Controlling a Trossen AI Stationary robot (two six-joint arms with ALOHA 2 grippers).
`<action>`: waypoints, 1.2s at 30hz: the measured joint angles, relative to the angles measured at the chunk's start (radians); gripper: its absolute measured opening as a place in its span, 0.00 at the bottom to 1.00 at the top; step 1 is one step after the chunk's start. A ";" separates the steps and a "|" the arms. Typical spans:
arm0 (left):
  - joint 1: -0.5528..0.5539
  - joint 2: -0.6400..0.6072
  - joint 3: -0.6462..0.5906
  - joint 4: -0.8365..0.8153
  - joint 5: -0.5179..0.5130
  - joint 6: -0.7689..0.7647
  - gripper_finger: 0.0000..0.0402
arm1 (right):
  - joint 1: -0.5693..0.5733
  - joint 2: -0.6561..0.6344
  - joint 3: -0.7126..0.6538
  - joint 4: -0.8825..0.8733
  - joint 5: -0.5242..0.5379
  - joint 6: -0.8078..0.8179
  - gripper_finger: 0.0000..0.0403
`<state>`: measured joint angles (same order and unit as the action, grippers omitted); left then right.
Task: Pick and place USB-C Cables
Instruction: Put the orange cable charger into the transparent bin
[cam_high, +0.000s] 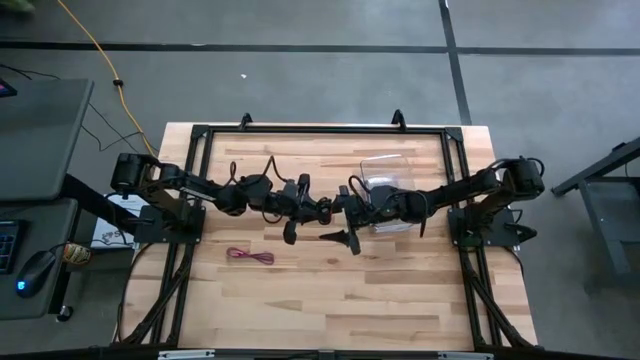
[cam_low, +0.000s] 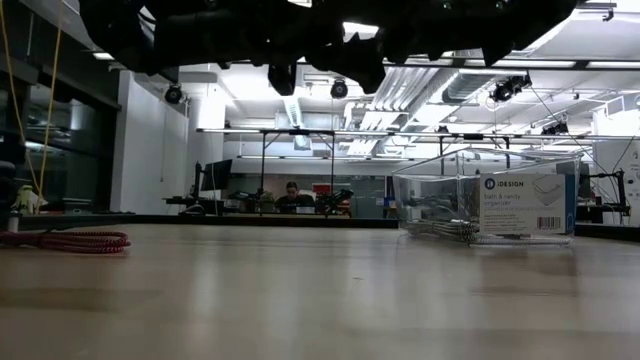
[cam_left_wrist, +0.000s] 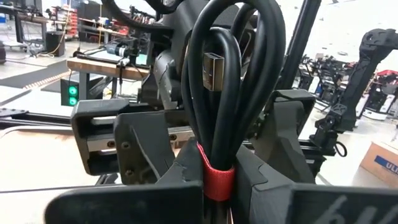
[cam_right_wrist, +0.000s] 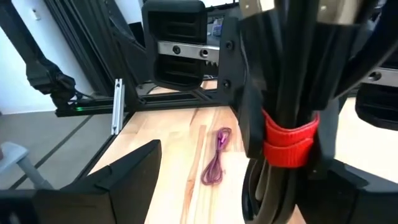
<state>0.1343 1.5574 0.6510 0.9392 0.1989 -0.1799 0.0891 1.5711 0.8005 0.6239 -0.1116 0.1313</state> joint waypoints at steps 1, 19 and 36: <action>0.000 0.000 0.000 0.000 -0.001 0.000 0.01 | 0.000 0.000 0.000 0.000 0.000 0.000 0.76; -0.004 0.000 0.000 -0.009 0.001 -0.010 0.08 | -0.005 0.000 0.000 -0.024 0.058 0.003 0.06; -0.009 -0.011 -0.001 -0.016 0.028 -0.016 0.42 | -0.002 -0.004 -0.001 -0.049 0.042 0.015 0.06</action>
<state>0.1251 1.5462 0.6502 0.9229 0.2270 -0.1956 0.0872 1.5672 0.8000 0.5753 -0.0697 0.1459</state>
